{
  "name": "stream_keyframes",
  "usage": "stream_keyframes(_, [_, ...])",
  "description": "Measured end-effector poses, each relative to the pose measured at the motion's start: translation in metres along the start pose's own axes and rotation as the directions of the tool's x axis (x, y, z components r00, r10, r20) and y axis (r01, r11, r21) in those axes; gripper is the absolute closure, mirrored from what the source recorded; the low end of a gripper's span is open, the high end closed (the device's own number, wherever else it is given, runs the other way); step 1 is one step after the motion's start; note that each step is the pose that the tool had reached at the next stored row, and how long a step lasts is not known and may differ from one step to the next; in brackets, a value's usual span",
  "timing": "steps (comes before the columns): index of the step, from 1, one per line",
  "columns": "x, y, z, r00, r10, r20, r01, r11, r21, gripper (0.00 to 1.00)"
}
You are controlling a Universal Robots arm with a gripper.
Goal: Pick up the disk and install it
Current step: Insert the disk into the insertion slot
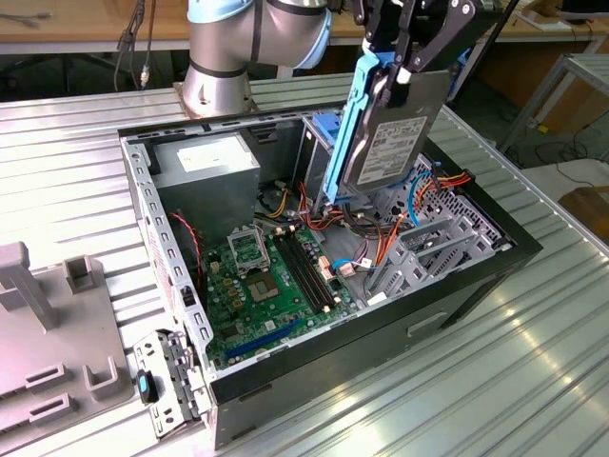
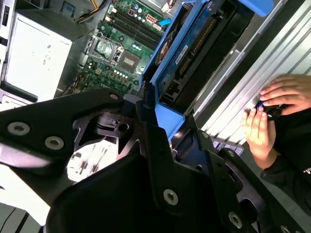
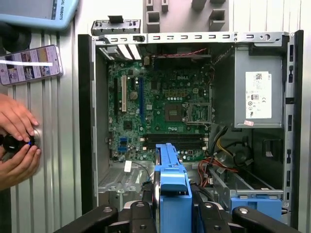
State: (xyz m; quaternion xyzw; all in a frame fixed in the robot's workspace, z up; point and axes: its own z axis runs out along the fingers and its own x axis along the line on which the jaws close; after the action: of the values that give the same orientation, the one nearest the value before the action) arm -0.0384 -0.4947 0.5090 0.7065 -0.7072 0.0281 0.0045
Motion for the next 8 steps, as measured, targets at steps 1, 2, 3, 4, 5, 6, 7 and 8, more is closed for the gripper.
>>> stream_keyframes(1, [0.0002, -0.0010, 0.0002, 1.0000, 0.000, -0.0003, 0.000, 1.0000, -0.0001, 0.63])
stream_keyframes(2, [0.0007, -0.0021, 0.0009, 1.0000, 0.000, 0.0000, 0.000, 1.0000, 0.0000, 0.63])
stream_keyframes(3, [0.0013, -0.0042, 0.0018, 1.0000, 0.000, -0.0001, 0.000, 1.0000, -0.0001, 0.63])
stream_keyframes(4, [0.0020, -0.0097, 0.0042, 1.0000, 0.000, -0.0003, 0.000, 1.0000, -0.0001, 0.63])
stream_keyframes(5, [0.0055, -0.0155, 0.0073, 1.0000, 0.000, -0.0004, 0.000, 1.0000, 0.0000, 0.63])
stream_keyframes(6, [0.0075, -0.0196, 0.0095, 1.0000, 0.000, -0.0005, 0.000, 1.0000, 0.0000, 0.63])
stream_keyframes(7, [0.0086, -0.0233, 0.0115, 1.0000, 0.000, -0.0005, 0.000, 1.0000, -0.0001, 0.63])
stream_keyframes(8, [0.0091, -0.0259, 0.0127, 1.0000, 0.000, -0.0006, 0.000, 1.0000, -0.0001, 0.63])
